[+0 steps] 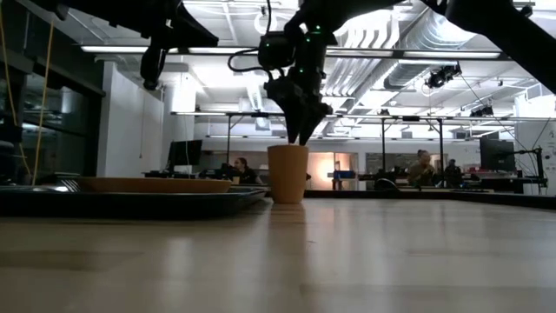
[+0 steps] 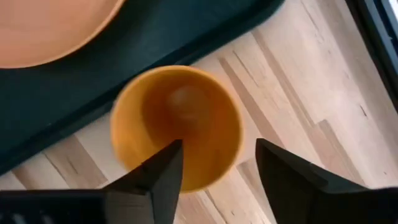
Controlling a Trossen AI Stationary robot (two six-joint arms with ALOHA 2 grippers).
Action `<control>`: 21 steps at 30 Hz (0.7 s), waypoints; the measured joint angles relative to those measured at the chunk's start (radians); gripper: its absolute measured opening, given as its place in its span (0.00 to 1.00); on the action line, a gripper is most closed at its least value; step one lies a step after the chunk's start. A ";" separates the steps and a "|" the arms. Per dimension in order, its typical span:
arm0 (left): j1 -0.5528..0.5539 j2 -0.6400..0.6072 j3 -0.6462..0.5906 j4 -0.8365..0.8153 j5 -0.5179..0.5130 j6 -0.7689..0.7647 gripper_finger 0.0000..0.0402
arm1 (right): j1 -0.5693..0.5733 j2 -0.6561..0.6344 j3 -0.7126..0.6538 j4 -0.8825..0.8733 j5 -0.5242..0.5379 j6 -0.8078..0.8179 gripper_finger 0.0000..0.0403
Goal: Pick and place plate/cup/fork/spoon on tray
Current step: Put the orange cup on the black serving tray to the top right of the orange plate
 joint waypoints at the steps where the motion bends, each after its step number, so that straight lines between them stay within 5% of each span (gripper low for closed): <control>1: 0.000 0.000 0.000 0.000 0.002 0.004 0.00 | -0.002 0.000 0.000 -0.001 0.000 0.000 0.49; 12: 0.000 -0.006 0.020 -0.030 0.066 0.010 0.00 | -0.055 -0.014 0.001 0.002 -0.045 -0.009 0.51; 21: 0.137 0.104 0.265 -0.326 0.081 0.243 0.00 | -0.095 -0.190 0.002 0.078 0.010 -0.087 0.51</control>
